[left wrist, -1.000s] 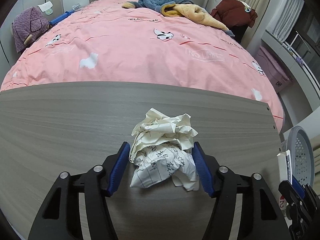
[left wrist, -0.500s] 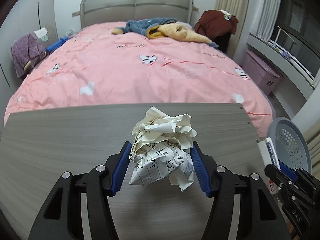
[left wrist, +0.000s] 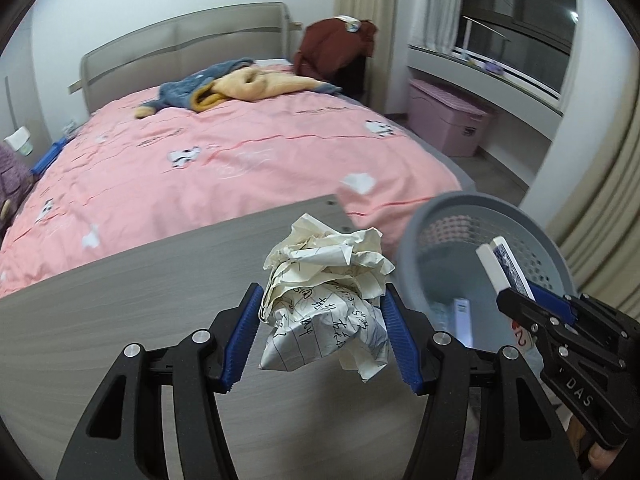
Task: Collect trash
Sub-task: 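Carry the tissue and card pack over the grey basket with both grippers, then open both grippers to drop the tissue and cards into the basket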
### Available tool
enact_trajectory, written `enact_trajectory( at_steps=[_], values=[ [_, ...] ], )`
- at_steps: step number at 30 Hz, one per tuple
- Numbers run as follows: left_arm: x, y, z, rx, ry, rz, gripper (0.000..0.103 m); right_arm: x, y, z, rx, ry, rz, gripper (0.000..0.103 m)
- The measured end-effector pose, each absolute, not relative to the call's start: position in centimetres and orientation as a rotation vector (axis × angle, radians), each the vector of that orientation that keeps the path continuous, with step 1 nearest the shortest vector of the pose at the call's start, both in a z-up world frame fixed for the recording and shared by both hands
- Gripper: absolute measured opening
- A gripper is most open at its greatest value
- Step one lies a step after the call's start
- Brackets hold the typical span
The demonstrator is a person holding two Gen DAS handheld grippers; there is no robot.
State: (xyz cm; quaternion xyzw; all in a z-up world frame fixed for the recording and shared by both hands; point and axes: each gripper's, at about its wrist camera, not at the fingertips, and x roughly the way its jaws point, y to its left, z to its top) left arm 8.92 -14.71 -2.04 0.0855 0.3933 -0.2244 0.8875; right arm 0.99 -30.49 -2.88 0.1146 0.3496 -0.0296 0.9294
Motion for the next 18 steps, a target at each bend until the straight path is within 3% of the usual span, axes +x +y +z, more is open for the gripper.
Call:
enact_trajectory(
  at_steps=[18],
  values=[
    [7.8, -26.0, -4.8, 0.285, 0.859, -0.588, 0.06, -1.0, -39.9, -5.5, 0.339, 0.734, -0.185, 0.022]
  ],
)
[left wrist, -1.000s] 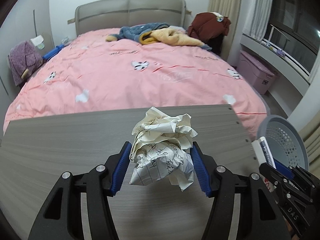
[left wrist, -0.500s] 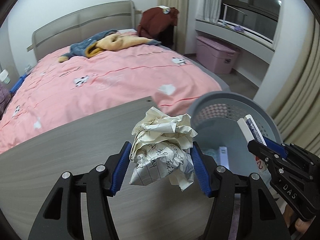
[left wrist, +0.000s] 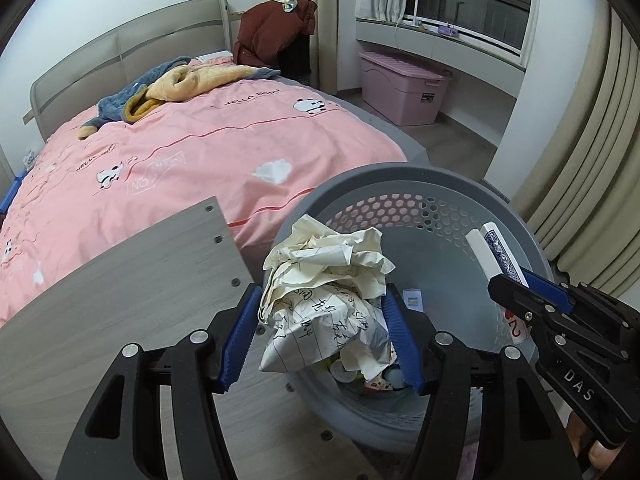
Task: Collect trash
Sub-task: 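Open both grippers to drop the tissue and cards into the basket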
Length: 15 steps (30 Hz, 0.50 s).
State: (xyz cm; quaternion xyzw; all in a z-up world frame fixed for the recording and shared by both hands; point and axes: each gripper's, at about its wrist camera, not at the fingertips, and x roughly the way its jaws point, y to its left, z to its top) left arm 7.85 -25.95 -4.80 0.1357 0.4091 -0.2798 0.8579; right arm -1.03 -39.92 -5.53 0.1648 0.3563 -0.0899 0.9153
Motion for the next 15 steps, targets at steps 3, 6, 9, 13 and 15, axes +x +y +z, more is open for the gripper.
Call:
enact_trajectory(
  at_steps=[3, 6, 9, 13, 15],
  values=[
    [8.0, -26.7, -4.9, 0.29, 0.867, -0.595, 0.06, -0.8, -40.4, -5.5, 0.342, 0.735, -0.185, 0.023],
    [8.2, -27.3, -5.1, 0.294, 0.87, -0.597, 0.062, -0.8, -40.9, -5.7, 0.343, 0.744, -0.185, 0.023],
    [8.2, -27.6, -5.1, 0.3, 0.874, -0.598, 0.064, -0.8, -41.3, -5.9, 0.352, 0.75, -0.188, 0.025],
    [8.2, -27.8, -5.0, 0.309, 0.876, -0.591, 0.069, -1.0, -41.6, -5.7, 0.353, 0.735, -0.193, 0.033],
    [8.2, -27.8, -4.8, 0.311, 0.878, -0.588, 0.07, -1.2, -41.8, -5.6, 0.357, 0.725, -0.199, 0.04]
  ],
)
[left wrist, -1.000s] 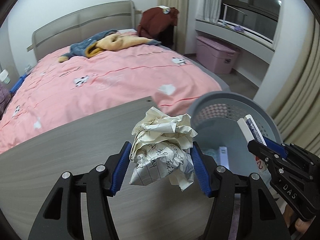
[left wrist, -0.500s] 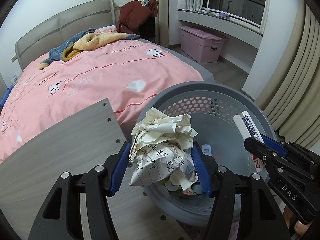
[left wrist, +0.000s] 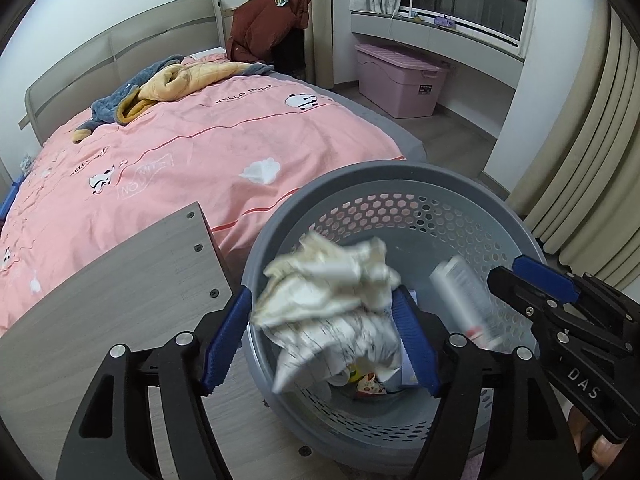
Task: Collect trash
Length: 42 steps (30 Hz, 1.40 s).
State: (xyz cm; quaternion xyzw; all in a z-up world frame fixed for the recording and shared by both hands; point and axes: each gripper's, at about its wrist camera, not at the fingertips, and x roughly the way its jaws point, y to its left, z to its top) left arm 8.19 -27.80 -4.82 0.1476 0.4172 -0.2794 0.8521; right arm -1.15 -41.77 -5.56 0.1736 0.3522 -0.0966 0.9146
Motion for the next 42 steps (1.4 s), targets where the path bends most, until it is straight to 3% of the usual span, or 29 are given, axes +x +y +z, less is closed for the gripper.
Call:
enact_trajectory(
  at_steps=[30, 42],
  values=[
    [7.9, -27.0, -3.9, 0.29, 0.873, -0.549, 0.077, -2.5, -41.7, -4.7, 0.356, 0.713, -0.234, 0.047],
    [7.9, -26.3, -3.5, 0.275, 0.871, -0.53, 0.081, -3.0, -41.3, -4.1, 0.335, 0.702, -0.246, 0.061]
  ],
)
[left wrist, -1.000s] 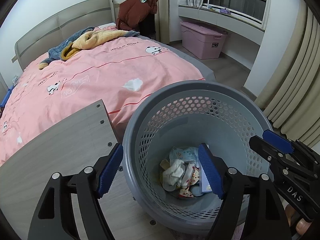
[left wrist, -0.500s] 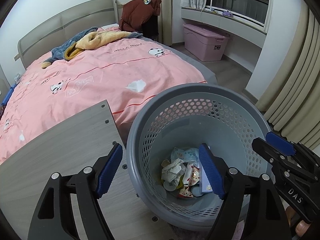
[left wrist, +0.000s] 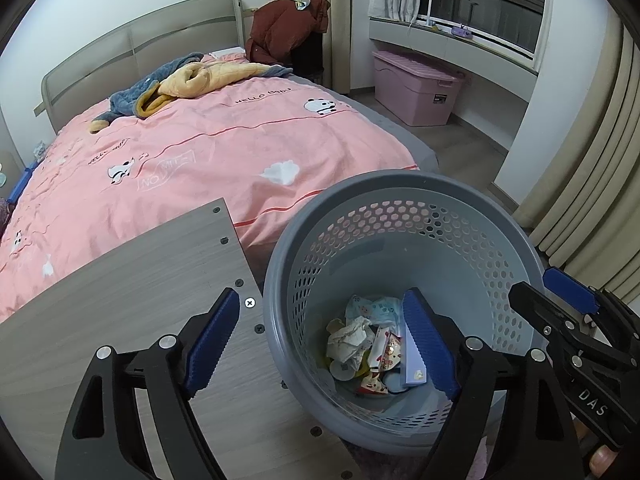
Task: Collect trash
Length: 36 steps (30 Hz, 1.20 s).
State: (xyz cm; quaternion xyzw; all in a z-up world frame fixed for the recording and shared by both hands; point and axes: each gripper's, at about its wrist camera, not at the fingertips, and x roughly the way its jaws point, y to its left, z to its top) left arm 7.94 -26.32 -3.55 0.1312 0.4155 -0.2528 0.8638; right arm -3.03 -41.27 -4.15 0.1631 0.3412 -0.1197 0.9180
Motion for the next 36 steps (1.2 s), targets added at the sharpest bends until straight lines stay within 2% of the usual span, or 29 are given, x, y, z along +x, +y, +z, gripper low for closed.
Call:
enact_trajectory(
  at_steps=[10, 15, 21, 36],
  values=[
    [7.64, -26.0, -3.34, 0.282, 0.858, -0.514, 0.081, -3.18, -41.14, -3.89, 0.333, 0.697, -0.253, 0.069],
    [7.45, -25.92, -3.18, 0.28, 0.851, -0.509, 0.081, -3.26, -41.14, -3.81, 0.339, 0.691, -0.256, 0.081],
    [7.44, -25.95, -3.11, 0.283, 0.848, -0.504, 0.081, -3.39, -41.34, -3.72, 0.35, 0.683, -0.265, 0.089],
    [7.33, -25.84, -2.81, 0.289, 0.842, -0.501, 0.081, -3.49, -41.36, -3.6, 0.351, 0.681, -0.269, 0.091]
  ],
)
